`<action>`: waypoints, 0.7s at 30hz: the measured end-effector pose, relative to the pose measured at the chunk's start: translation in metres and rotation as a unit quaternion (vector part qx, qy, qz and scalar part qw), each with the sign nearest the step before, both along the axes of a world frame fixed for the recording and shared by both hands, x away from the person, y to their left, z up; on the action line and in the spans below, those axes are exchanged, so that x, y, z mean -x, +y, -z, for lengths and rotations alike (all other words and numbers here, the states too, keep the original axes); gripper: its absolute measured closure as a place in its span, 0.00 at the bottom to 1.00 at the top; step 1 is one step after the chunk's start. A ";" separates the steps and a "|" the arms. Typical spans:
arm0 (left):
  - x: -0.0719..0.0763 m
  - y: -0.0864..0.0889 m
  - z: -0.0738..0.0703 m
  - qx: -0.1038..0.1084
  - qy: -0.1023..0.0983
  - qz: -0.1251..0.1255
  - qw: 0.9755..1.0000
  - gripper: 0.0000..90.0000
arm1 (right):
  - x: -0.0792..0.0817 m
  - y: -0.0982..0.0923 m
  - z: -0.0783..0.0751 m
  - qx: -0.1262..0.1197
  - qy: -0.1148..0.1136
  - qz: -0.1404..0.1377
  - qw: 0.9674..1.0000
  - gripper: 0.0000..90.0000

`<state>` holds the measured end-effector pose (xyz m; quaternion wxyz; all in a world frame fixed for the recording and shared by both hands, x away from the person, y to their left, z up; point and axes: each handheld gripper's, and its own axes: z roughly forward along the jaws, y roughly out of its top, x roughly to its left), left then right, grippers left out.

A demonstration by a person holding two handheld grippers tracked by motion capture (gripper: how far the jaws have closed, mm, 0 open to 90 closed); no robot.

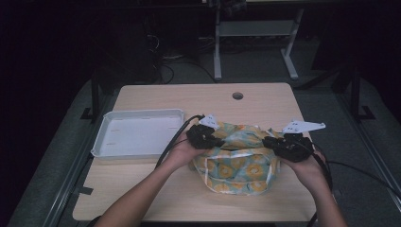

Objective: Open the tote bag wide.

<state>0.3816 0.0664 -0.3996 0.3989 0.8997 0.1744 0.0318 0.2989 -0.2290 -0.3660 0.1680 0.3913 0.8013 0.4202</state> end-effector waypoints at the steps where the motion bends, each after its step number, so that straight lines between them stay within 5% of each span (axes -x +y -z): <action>1: 0.000 0.001 0.001 0.002 0.002 -0.005 1.000 1.00 | 0.003 0.001 -0.005 0.002 -0.008 -0.005 1.000 0.85; 4: -0.002 0.001 0.002 0.009 0.008 -0.012 1.000 1.00 | 0.008 0.006 -0.013 -0.009 -0.018 -0.028 0.999 0.78; 5: -0.003 0.002 0.003 0.011 0.009 -0.014 1.000 1.00 | 0.011 0.015 -0.017 -0.024 -0.013 -0.069 0.997 0.73; 6: -0.003 0.002 0.003 0.011 0.010 -0.015 1.000 1.00 | 0.011 0.015 -0.017 -0.024 -0.013 -0.069 0.997 0.73; 7: -0.004 0.003 0.004 0.012 0.010 -0.016 1.000 1.00 | 0.011 0.024 -0.014 -0.022 -0.008 -0.099 0.995 0.68; 12: -0.004 0.004 0.003 0.016 0.010 -0.018 1.000 1.00 | 0.010 0.038 0.000 -0.015 0.022 -0.151 0.988 0.64; 13: -0.004 0.004 0.003 0.018 0.013 -0.020 1.000 1.00 | 0.010 0.042 0.005 -0.003 0.028 -0.157 0.987 0.65; 15: -0.006 0.005 0.003 0.021 0.011 -0.023 0.999 1.00 | 0.007 0.055 0.020 0.051 0.051 -0.166 0.983 0.93; 21: -0.014 0.012 0.006 0.015 0.011 -0.042 0.999 1.00 | 0.008 0.058 0.041 0.095 0.090 -0.172 0.976 1.00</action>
